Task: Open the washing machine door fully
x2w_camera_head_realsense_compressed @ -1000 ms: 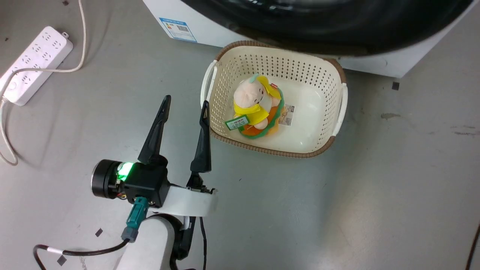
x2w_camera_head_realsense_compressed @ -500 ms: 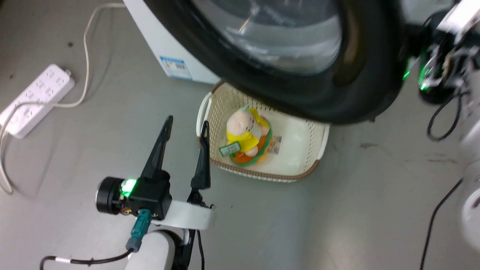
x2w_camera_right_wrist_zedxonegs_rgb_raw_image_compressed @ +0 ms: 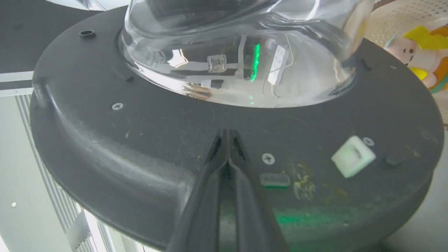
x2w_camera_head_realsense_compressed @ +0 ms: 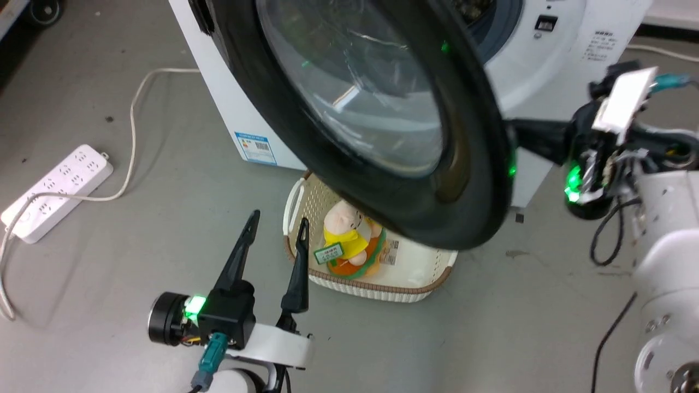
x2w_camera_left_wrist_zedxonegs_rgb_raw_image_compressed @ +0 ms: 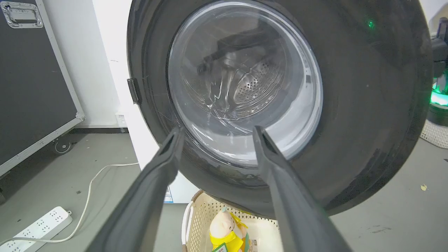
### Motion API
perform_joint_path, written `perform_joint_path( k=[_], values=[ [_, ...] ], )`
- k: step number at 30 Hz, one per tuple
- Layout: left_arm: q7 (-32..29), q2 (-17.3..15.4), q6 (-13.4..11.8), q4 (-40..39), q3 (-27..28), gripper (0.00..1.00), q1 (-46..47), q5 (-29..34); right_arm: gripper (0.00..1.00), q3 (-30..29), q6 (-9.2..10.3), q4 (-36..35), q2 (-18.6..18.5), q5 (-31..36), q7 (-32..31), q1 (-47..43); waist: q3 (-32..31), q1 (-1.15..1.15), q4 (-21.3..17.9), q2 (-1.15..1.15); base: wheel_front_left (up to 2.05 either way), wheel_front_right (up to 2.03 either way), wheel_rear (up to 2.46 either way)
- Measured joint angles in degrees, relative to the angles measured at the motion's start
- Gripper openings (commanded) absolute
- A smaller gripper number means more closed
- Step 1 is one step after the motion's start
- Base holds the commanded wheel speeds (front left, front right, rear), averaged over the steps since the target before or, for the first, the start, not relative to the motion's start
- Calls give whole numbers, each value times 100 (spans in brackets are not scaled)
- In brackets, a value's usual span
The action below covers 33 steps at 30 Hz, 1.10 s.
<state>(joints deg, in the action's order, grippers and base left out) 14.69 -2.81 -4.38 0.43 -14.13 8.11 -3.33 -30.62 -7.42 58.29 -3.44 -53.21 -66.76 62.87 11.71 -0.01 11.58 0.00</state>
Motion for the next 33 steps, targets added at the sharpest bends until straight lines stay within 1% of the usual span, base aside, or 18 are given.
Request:
perform_joint_path(
  k=[7,11,15,20,24,26,27,29,31,33],
  values=[
    [0,0,54,68,-3,100,-162,21,0,1527,0,-216,4,-1543,-119,-655,-213,1,9,0,0,0,0],
    [0,0,103,122,-1,100,-276,21,0,2531,0,-621,12,-2434,-54,-1181,-312,1,17,0,0,0,0],
    [0,1,112,142,15,100,-370,21,0,3504,0,-1106,18,-3210,192,-1705,-386,1,14,0,0,0,0],
    [0,1,153,157,40,100,-441,21,0,4417,0,-1571,31,-3793,651,-2152,-437,1,13,0,0,0,0],
    [0,1,154,167,54,100,-451,19,0,4843,0,-1722,33,-4024,976,-2282,-448,1,21,0,0,0,0],
    [0,1,153,170,66,100,-451,16,0,4922,0,-1775,37,-4023,1194,-2283,-451,1,28,0,0,0,0],
    [0,1,153,169,78,100,-451,11,3,4914,0,-1790,40,-4010,1337,-2282,-452,1,30,0,0,0,0],
    [0,1,151,169,109,100,-451,-4,100,4871,0,-1819,24,-4000,1573,-2281,-464,1,35,0,0,0,0],
    [0,1,144,170,170,100,-452,-33,100,4812,0,-1947,-43,-3930,1815,-2282,-491,1,21,0,0,0,0],
    [0,-1,138,163,213,100,-452,-59,100,4707,0,-2191,-177,-3780,2189,-2290,-524,1,-12,0,0,0,0]
  ],
)
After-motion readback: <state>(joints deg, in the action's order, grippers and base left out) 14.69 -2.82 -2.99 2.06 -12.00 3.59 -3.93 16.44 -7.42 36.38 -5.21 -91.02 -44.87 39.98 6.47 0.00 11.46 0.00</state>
